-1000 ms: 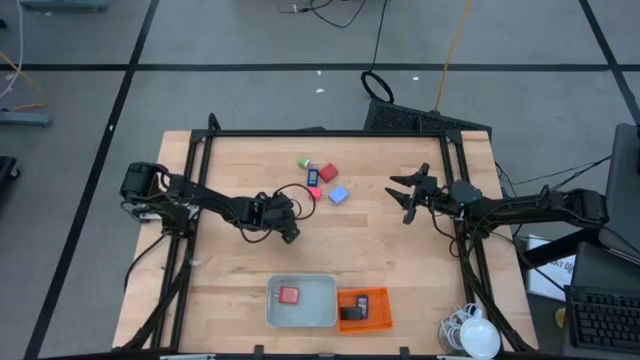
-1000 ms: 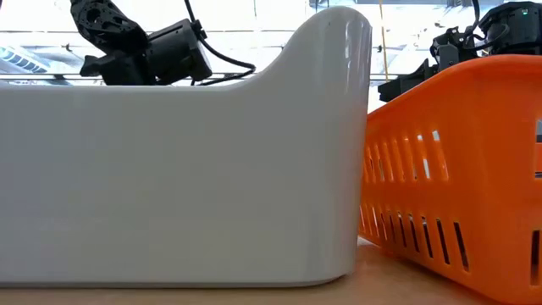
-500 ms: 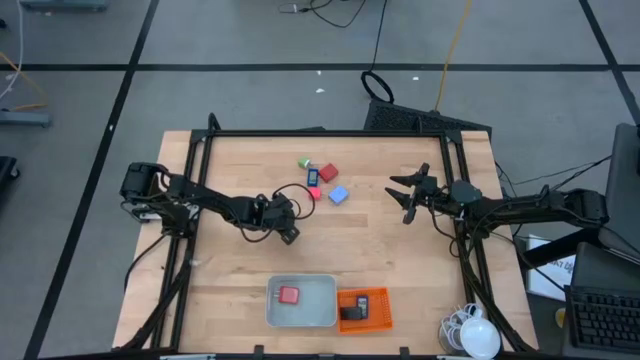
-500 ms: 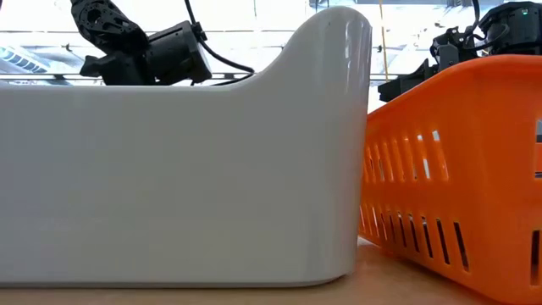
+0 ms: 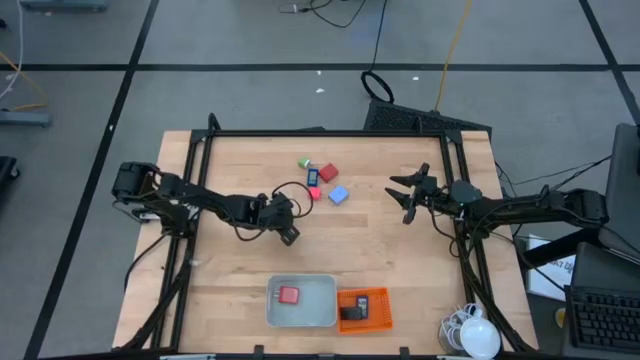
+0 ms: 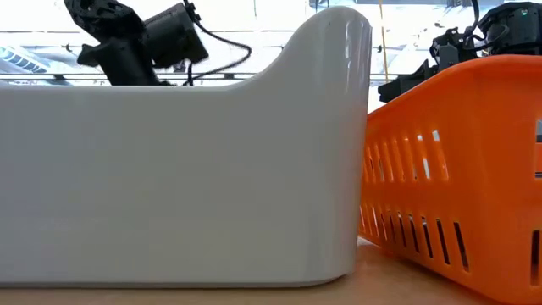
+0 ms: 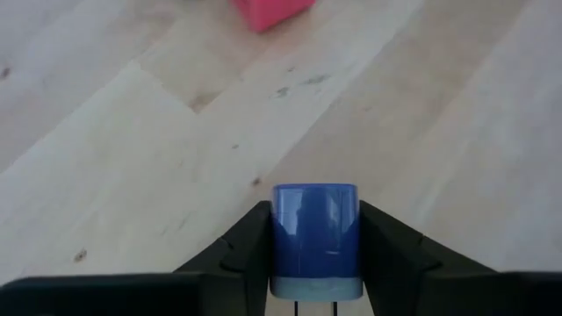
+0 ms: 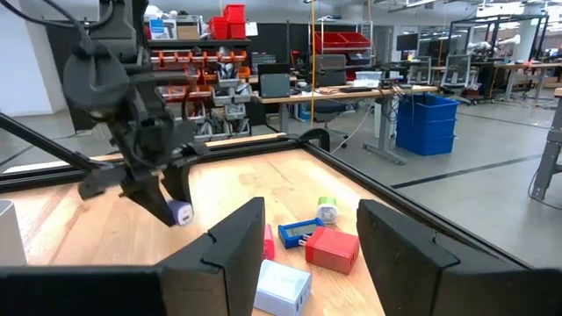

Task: Pick & Place Office items
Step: Put the white violet charger adapter into the gray bin

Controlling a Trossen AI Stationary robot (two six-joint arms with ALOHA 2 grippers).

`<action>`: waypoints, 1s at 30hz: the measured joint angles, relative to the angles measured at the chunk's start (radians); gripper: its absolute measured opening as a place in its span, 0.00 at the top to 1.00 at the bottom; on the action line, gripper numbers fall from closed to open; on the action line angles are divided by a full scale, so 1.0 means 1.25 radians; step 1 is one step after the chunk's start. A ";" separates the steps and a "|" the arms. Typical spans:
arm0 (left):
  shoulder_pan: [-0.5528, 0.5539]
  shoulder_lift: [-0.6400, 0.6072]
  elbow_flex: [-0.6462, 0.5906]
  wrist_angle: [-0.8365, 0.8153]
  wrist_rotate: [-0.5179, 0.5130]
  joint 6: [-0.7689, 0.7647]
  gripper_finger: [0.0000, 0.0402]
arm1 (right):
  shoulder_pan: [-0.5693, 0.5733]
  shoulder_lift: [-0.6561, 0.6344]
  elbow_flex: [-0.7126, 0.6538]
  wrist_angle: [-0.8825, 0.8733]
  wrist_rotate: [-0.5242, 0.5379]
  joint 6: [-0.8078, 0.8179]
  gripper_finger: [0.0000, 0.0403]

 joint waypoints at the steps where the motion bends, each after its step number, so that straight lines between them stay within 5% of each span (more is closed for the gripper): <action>1: -0.003 -0.010 0.000 0.001 0.000 0.004 0.67 | 0.000 0.000 0.000 0.002 0.000 0.000 0.58; 13: -0.108 -0.159 0.000 0.013 0.001 0.048 0.66 | 0.000 0.000 0.000 0.003 0.000 0.000 0.58; 30: -0.390 -0.183 0.000 0.310 0.052 0.186 0.67 | 0.000 0.000 0.000 0.003 0.000 0.000 0.58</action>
